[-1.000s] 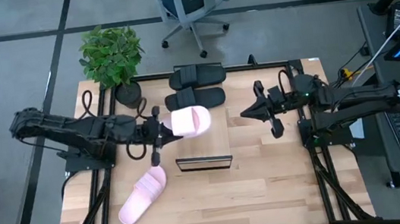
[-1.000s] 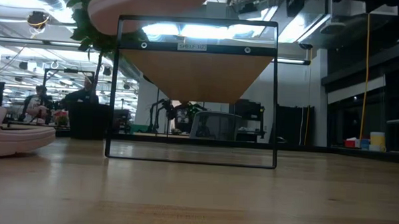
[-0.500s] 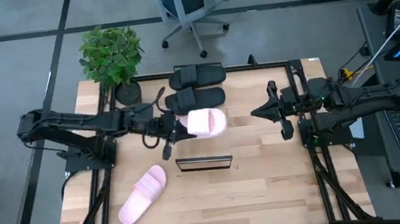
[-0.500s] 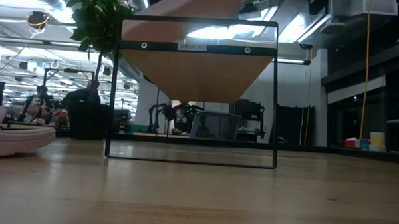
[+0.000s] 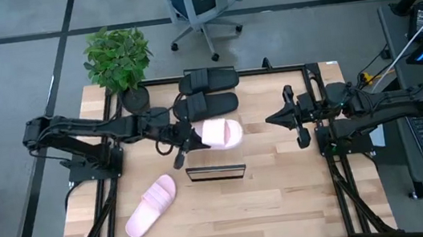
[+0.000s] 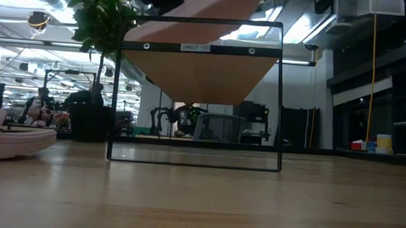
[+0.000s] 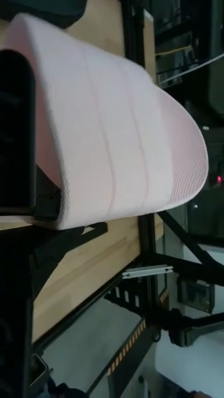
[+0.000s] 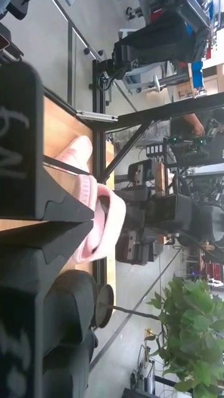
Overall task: Pick and place slides into the shelf
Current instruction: Put the top pink slide on the shelf
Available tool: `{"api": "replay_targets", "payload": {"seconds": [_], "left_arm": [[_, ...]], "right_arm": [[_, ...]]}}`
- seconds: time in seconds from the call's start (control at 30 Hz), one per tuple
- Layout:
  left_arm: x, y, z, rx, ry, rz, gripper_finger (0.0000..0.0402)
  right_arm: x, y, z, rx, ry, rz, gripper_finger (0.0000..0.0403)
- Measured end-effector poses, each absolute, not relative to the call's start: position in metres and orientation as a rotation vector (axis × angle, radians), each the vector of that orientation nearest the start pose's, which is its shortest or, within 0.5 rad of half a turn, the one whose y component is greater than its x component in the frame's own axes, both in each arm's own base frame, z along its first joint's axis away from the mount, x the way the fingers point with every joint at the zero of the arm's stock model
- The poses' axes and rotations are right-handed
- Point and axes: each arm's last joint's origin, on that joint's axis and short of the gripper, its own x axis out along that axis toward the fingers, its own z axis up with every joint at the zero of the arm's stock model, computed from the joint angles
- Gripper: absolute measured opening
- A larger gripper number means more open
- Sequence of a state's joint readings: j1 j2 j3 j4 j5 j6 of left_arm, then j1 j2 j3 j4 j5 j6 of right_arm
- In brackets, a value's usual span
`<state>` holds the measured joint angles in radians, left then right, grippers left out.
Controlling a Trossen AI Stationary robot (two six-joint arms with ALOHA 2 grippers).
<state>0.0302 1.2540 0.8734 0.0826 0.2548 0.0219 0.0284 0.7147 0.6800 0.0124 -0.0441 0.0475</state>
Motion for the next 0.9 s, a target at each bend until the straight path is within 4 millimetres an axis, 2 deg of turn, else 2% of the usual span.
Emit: {"api": "replay_targets", "payload": {"seconds": [0.47, 0.9], "left_arm": [[0.297, 0.013, 0.266, -0.048, 0.364, -0.254, 0.0003], [0.299, 0.029, 0.263, -0.048, 0.367, -0.203, 0.0003]], "right_arm": [[0.164, 0.006, 0.326, 0.048, 0.023, 0.072, 0.0004], [0.164, 0.006, 0.326, 0.048, 0.023, 0.072, 0.0004]]}}
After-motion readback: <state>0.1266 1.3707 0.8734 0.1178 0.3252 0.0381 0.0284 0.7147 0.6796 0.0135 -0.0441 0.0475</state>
